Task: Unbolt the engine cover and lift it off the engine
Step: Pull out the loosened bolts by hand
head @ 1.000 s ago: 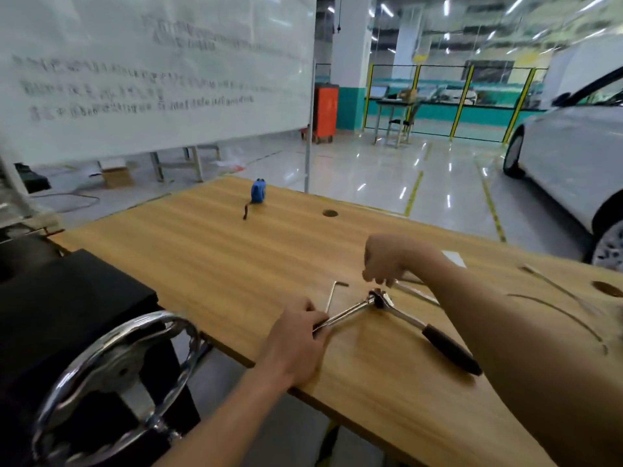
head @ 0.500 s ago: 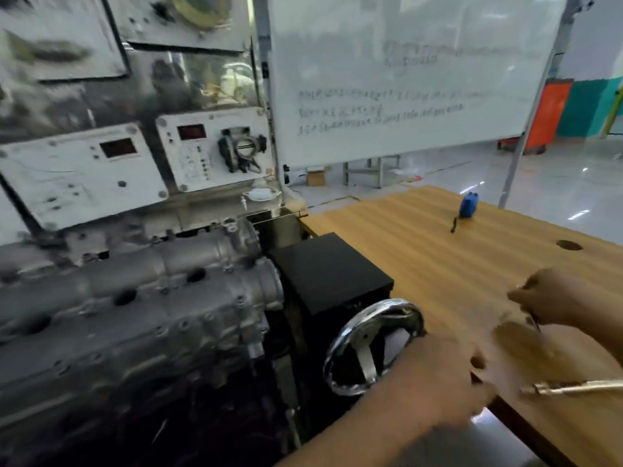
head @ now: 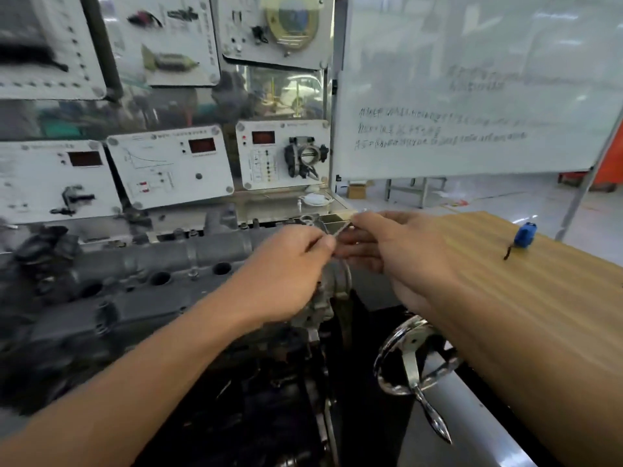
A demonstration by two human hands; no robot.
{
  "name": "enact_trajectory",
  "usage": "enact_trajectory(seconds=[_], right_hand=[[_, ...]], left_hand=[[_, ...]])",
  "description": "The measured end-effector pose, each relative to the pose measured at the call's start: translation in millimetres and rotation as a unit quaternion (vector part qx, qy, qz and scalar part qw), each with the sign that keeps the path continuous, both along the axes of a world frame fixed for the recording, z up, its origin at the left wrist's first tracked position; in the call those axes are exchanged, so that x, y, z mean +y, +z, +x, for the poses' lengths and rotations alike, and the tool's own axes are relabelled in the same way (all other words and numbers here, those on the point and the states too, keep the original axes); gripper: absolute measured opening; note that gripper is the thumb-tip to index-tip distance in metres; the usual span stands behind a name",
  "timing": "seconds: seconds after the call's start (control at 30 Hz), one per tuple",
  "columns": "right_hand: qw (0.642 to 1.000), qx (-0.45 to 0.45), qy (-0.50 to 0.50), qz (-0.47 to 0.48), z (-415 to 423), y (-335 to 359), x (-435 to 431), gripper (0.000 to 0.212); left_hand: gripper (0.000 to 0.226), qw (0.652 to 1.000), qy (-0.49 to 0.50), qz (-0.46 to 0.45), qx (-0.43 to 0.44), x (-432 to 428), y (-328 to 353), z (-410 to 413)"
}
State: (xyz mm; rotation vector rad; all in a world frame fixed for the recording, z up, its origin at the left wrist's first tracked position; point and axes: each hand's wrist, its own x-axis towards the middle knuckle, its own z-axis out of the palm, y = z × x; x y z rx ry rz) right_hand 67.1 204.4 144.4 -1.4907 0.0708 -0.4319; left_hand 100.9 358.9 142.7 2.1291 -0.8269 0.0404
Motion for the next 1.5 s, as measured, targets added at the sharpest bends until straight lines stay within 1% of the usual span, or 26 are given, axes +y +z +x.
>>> enact_trajectory(seconds=[0.03, 0.07, 0.1, 0.13, 0.17, 0.2, 0.27, 0.33, 0.4, 0.5, 0.67, 0.83, 1.03, 1.33, 1.43, 1.5], right_hand=[[0.998, -0.012, -0.01, -0.069, 2, -2, 0, 0.026], [0.982, -0.038, -0.046, -0.178, 5, -6, -3, 0.029], [0.952, -0.068, -0.087, -0.285, 7, -8, -8, 0.031], [0.924, -0.097, -0.103, -0.356, 8, -7, -12, 0.028], [0.908, -0.114, -0.076, -0.395, 9, -5, -15, 0.021], [0.899, -0.113, -0.024, -0.422, 9, -3, -17, 0.013], [0.865, -0.088, 0.072, -0.488, 9, 2, -19, 0.01], [0.818, -0.077, 0.099, -0.561, 10, 4, -18, 0.012], [0.787, -0.075, 0.089, -0.605, 9, 6, -16, 0.015], [0.774, -0.074, 0.081, -0.624, 12, 5, -11, 0.016], [0.774, -0.084, 0.062, -0.624, 17, -7, -1, 0.016], [0.796, -0.08, 0.057, -0.597, 20, -13, -5, 0.013], [0.803, -0.07, 0.043, -0.59, 22, -16, -5, 0.012], [0.837, -0.035, 0.057, -0.543, 25, -18, 1, 0.015], [0.842, -0.033, 0.06, -0.535, 27, -22, 1, 0.015], [0.837, -0.039, 0.065, -0.542, 28, -22, 0, 0.014]], left_hand=[[0.036, 0.999, 0.011, 0.023, -0.038, 14, 5, 4], [0.036, 0.997, 0.011, 0.045, -0.054, 27, 10, 8], [0.035, 0.996, 0.002, 0.069, -0.061, 38, 13, 12], [0.034, 0.993, -0.013, 0.095, -0.066, 47, 16, 16], [0.033, 0.99, -0.035, 0.119, -0.068, 55, 18, 20], [0.032, 0.987, -0.059, 0.137, -0.064, 61, 19, 24], [0.031, 0.981, -0.094, 0.16, -0.058, 69, 19, 31], [0.031, 0.977, -0.111, 0.172, -0.06, 71, 13, 40], [0.029, 0.974, -0.113, 0.184, -0.069, 70, 7, 49], [0.025, 0.975, -0.103, 0.172, -0.101, 68, 0, 64], [0.023, 0.971, -0.091, 0.174, -0.135, 69, -3, 77], [0.023, 0.968, -0.076, 0.167, -0.172, 66, -11, 80], [0.021, 0.963, -0.073, 0.162, -0.201, 61, -11, 90], [0.019, 0.961, -0.081, 0.162, -0.208, 64, -11, 102], [0.02, 0.961, -0.075, 0.168, -0.207, 64, -14, 100], [0.022, 0.959, -0.071, 0.175, -0.211, 65, -17, 97]])
